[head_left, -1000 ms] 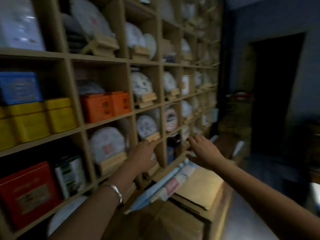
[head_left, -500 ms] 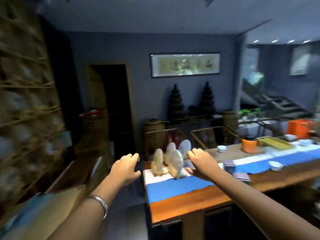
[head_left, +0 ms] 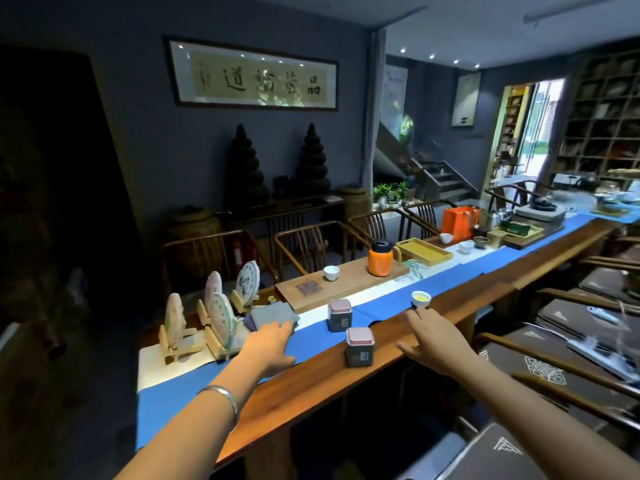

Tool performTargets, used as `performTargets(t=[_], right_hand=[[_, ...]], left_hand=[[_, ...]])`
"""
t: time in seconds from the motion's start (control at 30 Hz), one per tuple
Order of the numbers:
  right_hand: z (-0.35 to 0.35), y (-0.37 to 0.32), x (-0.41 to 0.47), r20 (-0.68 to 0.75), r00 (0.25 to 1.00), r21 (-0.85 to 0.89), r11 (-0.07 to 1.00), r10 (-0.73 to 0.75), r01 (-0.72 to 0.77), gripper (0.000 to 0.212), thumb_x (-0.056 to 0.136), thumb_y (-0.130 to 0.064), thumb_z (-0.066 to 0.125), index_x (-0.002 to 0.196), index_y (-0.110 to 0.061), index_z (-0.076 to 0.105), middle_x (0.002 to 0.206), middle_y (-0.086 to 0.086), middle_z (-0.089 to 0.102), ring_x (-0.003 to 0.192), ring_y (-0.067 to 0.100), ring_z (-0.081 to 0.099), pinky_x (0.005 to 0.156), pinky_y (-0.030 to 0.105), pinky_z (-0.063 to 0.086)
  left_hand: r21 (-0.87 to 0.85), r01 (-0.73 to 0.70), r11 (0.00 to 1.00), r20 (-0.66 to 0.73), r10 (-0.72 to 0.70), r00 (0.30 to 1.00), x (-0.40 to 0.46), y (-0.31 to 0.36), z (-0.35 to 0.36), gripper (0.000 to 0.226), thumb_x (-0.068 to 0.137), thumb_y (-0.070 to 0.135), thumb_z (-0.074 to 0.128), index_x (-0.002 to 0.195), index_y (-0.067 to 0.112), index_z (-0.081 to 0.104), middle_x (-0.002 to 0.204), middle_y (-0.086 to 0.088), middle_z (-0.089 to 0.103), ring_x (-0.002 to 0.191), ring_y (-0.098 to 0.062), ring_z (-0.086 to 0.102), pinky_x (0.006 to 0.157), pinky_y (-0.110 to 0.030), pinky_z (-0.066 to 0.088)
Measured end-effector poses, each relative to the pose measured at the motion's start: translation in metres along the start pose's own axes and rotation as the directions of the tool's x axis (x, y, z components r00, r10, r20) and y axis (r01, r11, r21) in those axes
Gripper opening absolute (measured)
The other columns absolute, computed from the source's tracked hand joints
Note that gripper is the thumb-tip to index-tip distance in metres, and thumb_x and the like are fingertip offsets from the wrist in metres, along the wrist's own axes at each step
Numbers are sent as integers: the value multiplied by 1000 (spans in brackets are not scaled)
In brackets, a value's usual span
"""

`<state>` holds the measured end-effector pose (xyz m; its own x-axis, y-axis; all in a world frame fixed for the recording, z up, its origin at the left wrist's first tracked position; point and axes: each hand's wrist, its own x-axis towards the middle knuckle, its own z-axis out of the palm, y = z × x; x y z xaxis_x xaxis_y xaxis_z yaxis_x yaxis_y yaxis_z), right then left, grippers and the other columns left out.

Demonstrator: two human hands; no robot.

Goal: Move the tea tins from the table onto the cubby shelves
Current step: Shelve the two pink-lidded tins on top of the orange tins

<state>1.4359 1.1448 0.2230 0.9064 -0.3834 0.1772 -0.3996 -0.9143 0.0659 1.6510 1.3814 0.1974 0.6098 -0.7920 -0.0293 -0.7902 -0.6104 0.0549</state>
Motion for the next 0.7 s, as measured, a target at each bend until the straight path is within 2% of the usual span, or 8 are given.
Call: performTargets(t=[0.23, 0.33, 0.43, 0.53, 0.7], right_hand=[[61, 36, 78, 119, 992, -37, 998, 53, -48, 55, 85, -58, 54, 119, -16, 43, 116, 5, 52, 103, 21, 50, 84, 31, 44], [91, 50, 128, 188, 979, -34, 997, 80, -75, 62, 80, -60, 59, 122, -16, 43, 117, 5, 51, 104, 21, 49, 85, 31, 44], [127, 58, 172, 299, 949, 0, 995, 100, -104, 73, 75, -62, 63, 128, -17, 40, 120, 4, 50, 107, 21, 48, 89, 31, 44], [171, 62, 207, 372, 923, 26, 992, 102, -120, 84, 72, -63, 64, 135, -15, 35, 123, 6, 47, 110, 23, 47, 92, 33, 44], [239, 58, 235, 469, 877, 115, 977, 106, -180, 85, 69, -60, 64, 134, -14, 35, 120, 6, 47, 111, 25, 48, 91, 34, 43]], left_hand=[[-35, -66, 997, 62, 68, 996, 135, -16, 37, 36, 83, 36, 58, 108, 17, 41, 109, -10, 54, 95, -29, 55, 76, -43, 50], [-77, -59, 995, 91, 66, 994, 204, -32, 56, 45, 83, 35, 59, 120, 16, 41, 117, -11, 54, 103, -29, 55, 78, -41, 49], [-105, -61, 993, 154, 77, 985, 265, -46, 81, 55, 82, 33, 61, 129, 14, 38, 128, -13, 50, 113, -30, 53, 87, -41, 50], [-114, -75, 991, 191, 95, 977, 318, -59, 110, 56, 82, 30, 61, 130, 12, 38, 129, -14, 49, 116, -31, 51, 91, -40, 48], [-131, -71, 989, 285, 106, 953, 376, -67, 153, 53, 80, 31, 62, 124, 12, 38, 122, -15, 49, 111, -33, 51, 90, -43, 47]])
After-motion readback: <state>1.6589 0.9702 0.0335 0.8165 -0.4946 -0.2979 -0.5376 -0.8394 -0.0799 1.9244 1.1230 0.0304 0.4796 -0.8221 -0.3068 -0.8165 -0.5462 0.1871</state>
